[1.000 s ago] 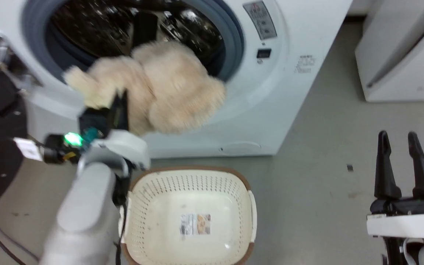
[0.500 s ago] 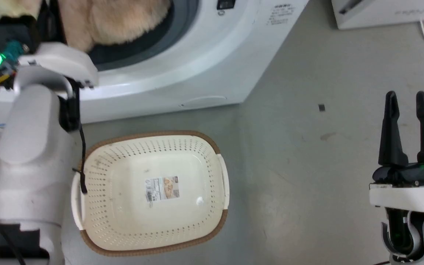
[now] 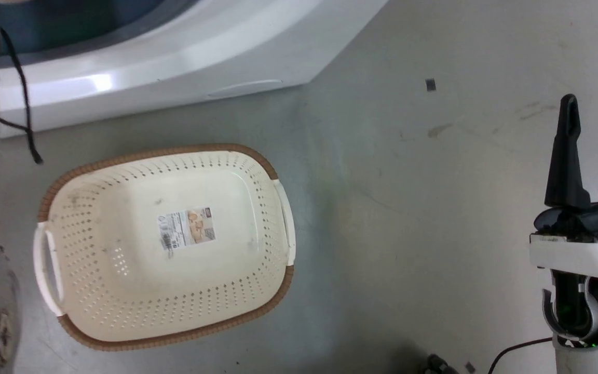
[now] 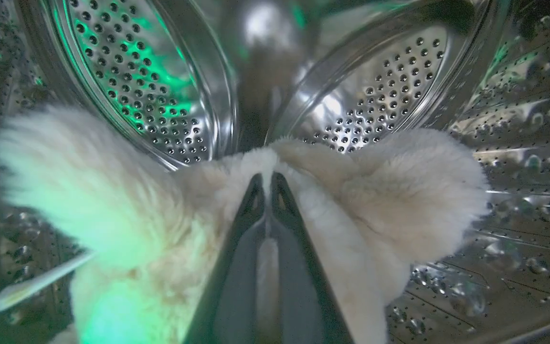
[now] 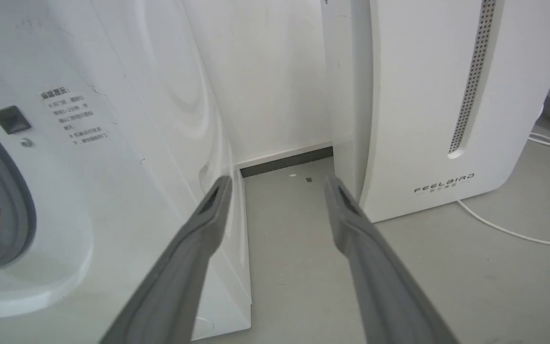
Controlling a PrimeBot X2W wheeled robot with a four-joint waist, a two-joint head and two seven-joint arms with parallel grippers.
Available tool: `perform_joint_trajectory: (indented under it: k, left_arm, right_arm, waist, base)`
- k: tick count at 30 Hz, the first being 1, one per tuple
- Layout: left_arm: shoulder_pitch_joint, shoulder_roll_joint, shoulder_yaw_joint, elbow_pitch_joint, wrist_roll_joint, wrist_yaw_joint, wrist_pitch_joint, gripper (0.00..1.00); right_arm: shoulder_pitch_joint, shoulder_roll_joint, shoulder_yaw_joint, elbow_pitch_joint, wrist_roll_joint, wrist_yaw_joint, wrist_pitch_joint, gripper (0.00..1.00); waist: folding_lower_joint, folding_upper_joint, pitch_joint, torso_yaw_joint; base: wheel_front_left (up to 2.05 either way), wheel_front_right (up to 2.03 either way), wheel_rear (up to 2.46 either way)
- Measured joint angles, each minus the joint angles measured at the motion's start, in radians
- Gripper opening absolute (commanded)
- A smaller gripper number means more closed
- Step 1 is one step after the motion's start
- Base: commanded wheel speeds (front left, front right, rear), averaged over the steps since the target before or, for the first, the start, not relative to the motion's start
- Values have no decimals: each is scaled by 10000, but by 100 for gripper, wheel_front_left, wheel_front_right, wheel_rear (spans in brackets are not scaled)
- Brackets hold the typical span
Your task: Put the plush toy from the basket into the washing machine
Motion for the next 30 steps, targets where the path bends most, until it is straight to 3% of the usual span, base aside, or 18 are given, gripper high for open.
perform_joint_trajectory:
  k: [7,13,14,15,23,30]
  left_arm:
    - [-1363,502,-21,90,328,104,0,0]
    - [-1563,623,-130,309,525,134,0,0]
    - [-1563,619,-151,332,527,136,0,9]
    - [-1563,616,-176,351,541,171,0,100]
    - [-1436,263,-207,878,462,105,-4,100]
    - [-96,-25,38,639,249,102,-6,100]
  right_arm:
    - [-351,-2,-35,-134,157,0,0,100]
    - [-428,0,4,-107,173,0,0,100]
    - [-438,0,6,-109,173,0,0,100]
    - [-439,0,6,-107,173,0,0,100]
    - [-472,-2,52,-88,119,0,0,100]
    - [-459,0,430,-115,-520,0,0,100]
  waist:
    - [0,0,908,-274]
    - [0,0,1239,-353]
    - [0,0,1247,-350]
    - [0,0,1250,-342]
    - [-1,0,1003,-188]
    - [-1,0,325,-1]
  base:
    - [0,0,0]
    - [0,0,0]
    - [0,0,0]
    - [0,0,0]
    - [0,0,0]
    - [0,0,0]
